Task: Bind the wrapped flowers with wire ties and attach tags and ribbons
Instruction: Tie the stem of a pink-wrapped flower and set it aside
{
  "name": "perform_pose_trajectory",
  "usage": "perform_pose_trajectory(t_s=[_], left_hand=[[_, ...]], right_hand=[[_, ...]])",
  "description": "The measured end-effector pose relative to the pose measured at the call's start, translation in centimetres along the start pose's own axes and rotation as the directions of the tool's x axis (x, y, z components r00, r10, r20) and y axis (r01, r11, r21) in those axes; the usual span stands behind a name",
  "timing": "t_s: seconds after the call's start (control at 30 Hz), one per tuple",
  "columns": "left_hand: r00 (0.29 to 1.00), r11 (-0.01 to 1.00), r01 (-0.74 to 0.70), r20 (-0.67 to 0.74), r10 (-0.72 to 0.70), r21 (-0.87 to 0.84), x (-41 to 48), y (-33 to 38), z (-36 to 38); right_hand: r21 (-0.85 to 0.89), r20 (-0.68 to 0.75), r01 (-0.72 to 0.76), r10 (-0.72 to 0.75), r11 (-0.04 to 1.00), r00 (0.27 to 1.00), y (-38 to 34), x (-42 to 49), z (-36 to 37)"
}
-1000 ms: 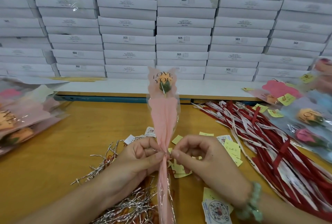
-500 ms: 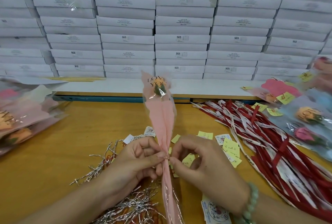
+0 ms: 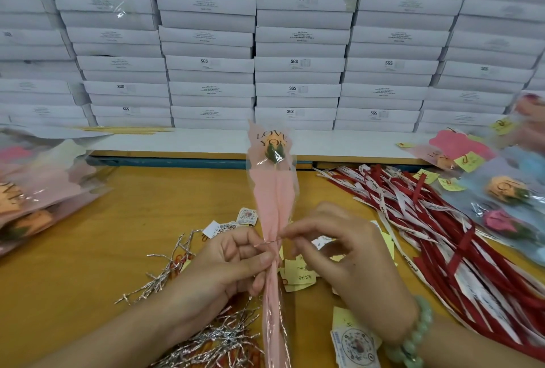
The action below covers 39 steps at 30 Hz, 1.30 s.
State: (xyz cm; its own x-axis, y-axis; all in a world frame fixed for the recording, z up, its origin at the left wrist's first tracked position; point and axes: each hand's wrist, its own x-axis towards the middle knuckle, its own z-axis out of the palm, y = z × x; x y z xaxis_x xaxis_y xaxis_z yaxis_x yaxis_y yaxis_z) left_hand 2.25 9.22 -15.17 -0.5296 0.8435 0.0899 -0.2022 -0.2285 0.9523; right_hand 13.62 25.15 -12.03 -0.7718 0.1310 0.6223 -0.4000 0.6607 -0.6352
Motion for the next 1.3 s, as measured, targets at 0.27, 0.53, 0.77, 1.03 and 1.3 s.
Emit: perform_pose_trajectory(t_s=[0.27,0.53,0.77,1.03,1.3], left_hand=[[1.000,1.000,-0.004,0.022,0.004,0.007,0.03,0.03,0.21],[1.000,1.000,0.024,-0.020,-0.024,-0.006,-0.02,-0.05,-0.17],[0.999,0.999,0.038,-0.023,-0.038,0.026,-0.04,-0.01,-0.14],[1.000,1.000,0.020,-0.019,-0.020,0.003,-0.22,-0.08,-0.28],[0.998,0.999,0.031,-0.047,-0.033,-0.041,-0.16,0.00,0.07]], right_hand=[[-0.514,0.147,0.443,-0.434,0.734,0.889,0.15,-0.30,-0.23],[-0.584,0.267,0.531,-0.472,0.613,0.840,0.60,-0.20,-0.30],[-0.499,0.184,0.437,-0.401,0.749,0.897,0.28,-0.29,-0.01],[-0.403,0.274,0.415,-0.325,0.816,0.905,0.79,-0.39,-0.39],[-0.365,0.292,0.345,-0.245,0.865,0.924,0.75,0.05,-0.65]])
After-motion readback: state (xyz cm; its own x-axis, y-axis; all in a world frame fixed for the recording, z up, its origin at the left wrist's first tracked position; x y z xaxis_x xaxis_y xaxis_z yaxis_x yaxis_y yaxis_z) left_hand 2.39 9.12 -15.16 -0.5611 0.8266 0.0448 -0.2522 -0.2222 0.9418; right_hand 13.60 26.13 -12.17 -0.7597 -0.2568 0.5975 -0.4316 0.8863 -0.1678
